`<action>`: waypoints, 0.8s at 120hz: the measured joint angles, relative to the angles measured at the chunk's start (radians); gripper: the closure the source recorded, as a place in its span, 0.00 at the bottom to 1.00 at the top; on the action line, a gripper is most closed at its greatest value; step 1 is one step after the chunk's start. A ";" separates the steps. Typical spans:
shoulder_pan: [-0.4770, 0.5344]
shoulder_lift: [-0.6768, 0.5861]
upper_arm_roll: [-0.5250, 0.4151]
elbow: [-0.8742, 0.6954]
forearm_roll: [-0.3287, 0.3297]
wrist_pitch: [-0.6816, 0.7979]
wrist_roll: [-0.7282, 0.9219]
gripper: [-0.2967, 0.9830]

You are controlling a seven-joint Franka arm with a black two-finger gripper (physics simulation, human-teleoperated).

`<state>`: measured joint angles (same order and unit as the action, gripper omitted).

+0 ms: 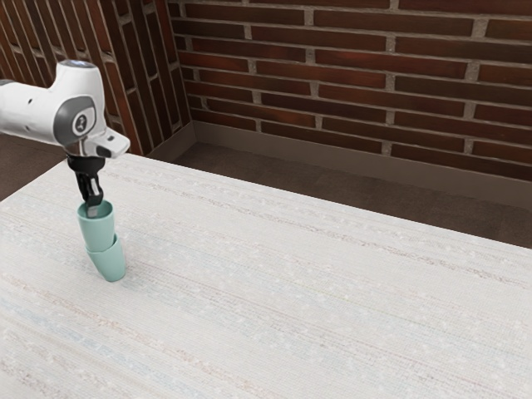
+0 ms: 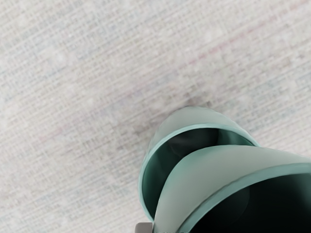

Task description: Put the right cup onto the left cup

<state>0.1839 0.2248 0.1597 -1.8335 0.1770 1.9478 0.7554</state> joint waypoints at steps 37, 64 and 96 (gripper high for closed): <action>-0.010 0.027 -0.001 0.034 -0.001 0.001 -0.011 0.62; -0.033 -0.030 -0.007 0.043 -0.008 -0.011 -0.016 0.36; -0.135 -0.079 -0.014 0.120 -0.036 -0.074 0.015 0.27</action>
<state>0.0494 0.1458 0.1458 -1.7139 0.1408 1.8734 0.7707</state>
